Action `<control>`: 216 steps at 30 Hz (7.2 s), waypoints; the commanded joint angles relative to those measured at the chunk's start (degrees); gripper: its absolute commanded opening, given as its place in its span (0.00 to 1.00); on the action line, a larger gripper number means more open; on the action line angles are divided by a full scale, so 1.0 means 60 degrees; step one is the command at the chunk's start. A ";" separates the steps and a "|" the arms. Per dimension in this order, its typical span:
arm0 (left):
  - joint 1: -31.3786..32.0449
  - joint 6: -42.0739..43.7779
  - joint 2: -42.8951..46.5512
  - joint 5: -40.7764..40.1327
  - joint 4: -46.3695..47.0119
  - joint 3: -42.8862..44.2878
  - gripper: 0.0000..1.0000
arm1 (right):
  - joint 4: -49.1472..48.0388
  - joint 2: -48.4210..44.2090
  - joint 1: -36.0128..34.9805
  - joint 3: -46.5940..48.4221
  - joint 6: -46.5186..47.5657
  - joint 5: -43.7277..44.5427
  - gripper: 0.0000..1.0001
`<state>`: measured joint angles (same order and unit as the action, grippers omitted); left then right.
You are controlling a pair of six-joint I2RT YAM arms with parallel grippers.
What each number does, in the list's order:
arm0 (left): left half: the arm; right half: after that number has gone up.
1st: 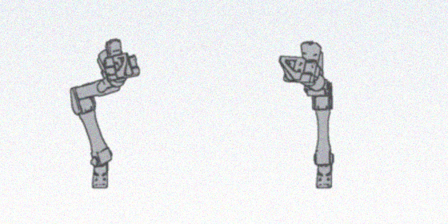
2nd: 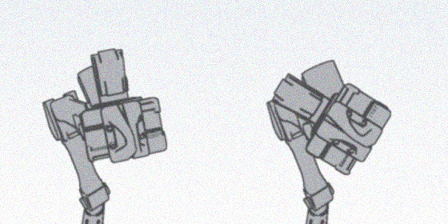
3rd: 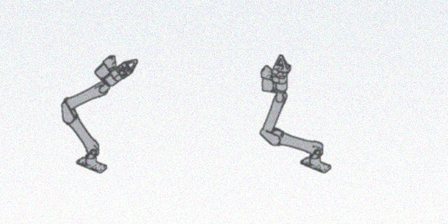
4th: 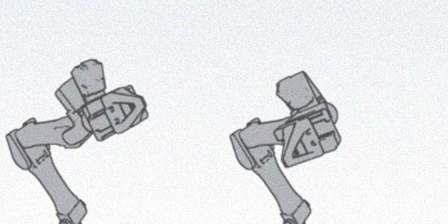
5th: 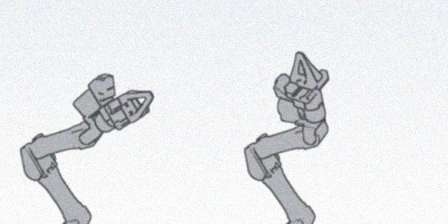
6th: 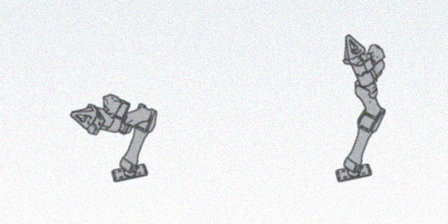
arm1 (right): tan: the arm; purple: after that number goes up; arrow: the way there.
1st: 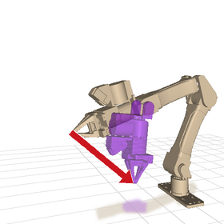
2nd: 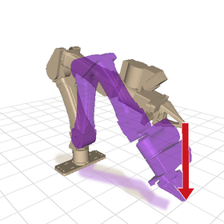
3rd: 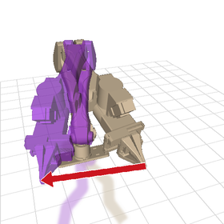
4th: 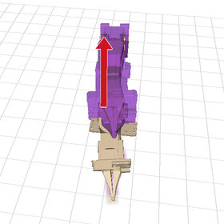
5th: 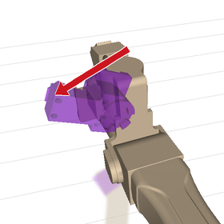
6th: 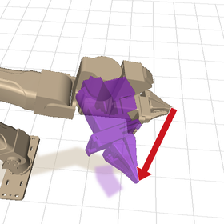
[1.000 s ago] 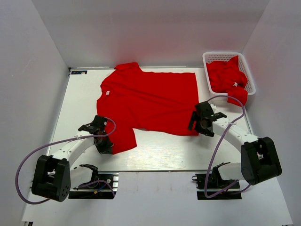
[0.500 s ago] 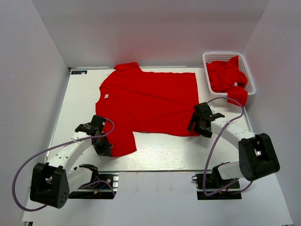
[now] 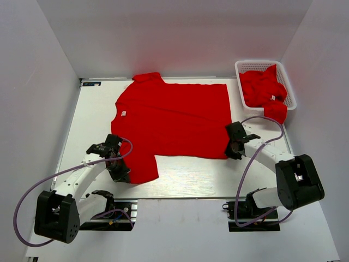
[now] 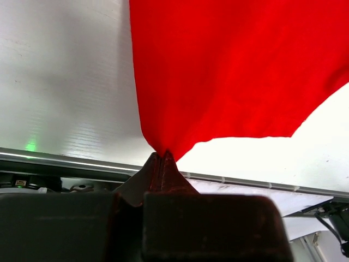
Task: Fold and stack the t-shirts
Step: Grap the side of the flattened tshirt closest away from the robot with both arms, then fold the flattened tshirt in 1/3 of the way, then grap the side of the flattened tshirt furthest away from the robot with both arms
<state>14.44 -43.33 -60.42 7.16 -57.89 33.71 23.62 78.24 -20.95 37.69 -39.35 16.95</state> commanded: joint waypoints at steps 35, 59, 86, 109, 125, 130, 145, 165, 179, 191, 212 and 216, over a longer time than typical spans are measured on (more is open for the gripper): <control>-0.0062 0.1348 -0.2203 0.0184 0.4255 0.3988 0.00 | 0.0694 0.0171 0.0035 0.2067 0.1051 0.0675 0.00; -0.0150 0.4174 -0.4783 -0.1178 0.6717 0.7008 0.00 | 0.1161 0.2487 0.0283 0.5610 0.1666 0.2272 0.00; -0.0325 0.5860 -0.7975 -0.2232 0.8564 0.8882 0.00 | 0.0576 0.4773 0.1045 0.7399 0.1959 0.1613 0.00; -0.0619 0.5084 -0.9194 -0.2909 0.5810 1.1596 1.00 | 0.1675 0.4980 0.1163 0.8355 0.2559 -0.0259 0.90; -0.0619 0.3693 -0.7081 -0.0900 0.7332 0.5251 1.00 | -0.0552 0.4977 0.1221 0.5847 0.2721 -0.2503 0.90; -0.0619 0.3501 -0.7433 -0.1161 0.6998 0.4681 1.00 | -0.0669 0.5140 0.1295 0.5307 0.2400 -0.2152 0.90; -0.0985 0.0751 -0.5665 -0.2263 0.3849 0.1312 1.00 | -0.0861 0.2768 0.1881 0.1031 0.1827 -0.3894 0.90; -0.0780 -0.0733 0.1107 -0.1191 0.1005 0.0528 1.00 | 0.1937 -0.1219 0.1821 0.0219 0.2589 -0.4290 0.90; -0.0867 0.0570 -0.1090 -0.2877 0.3070 0.3726 1.00 | 0.0591 0.0100 0.1748 0.1628 0.2648 -0.5315 0.90; -0.0868 0.1187 -0.2570 -0.3096 0.3789 0.4488 1.00 | -0.1212 0.1681 0.1705 0.2433 0.2003 -0.5199 0.90; -0.0956 0.5564 -1.0521 -0.1678 0.4638 1.2190 1.00 | 0.0019 0.3190 0.1734 0.6094 0.2428 -0.1814 0.90; -0.0956 0.6063 -1.2309 -0.1398 0.4536 1.4036 1.00 | 0.0005 0.3469 0.1763 0.6344 0.2647 -0.2092 0.90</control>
<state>8.88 -12.27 -132.00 -4.36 -29.63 111.94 22.57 97.82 -10.57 73.73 -25.19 4.34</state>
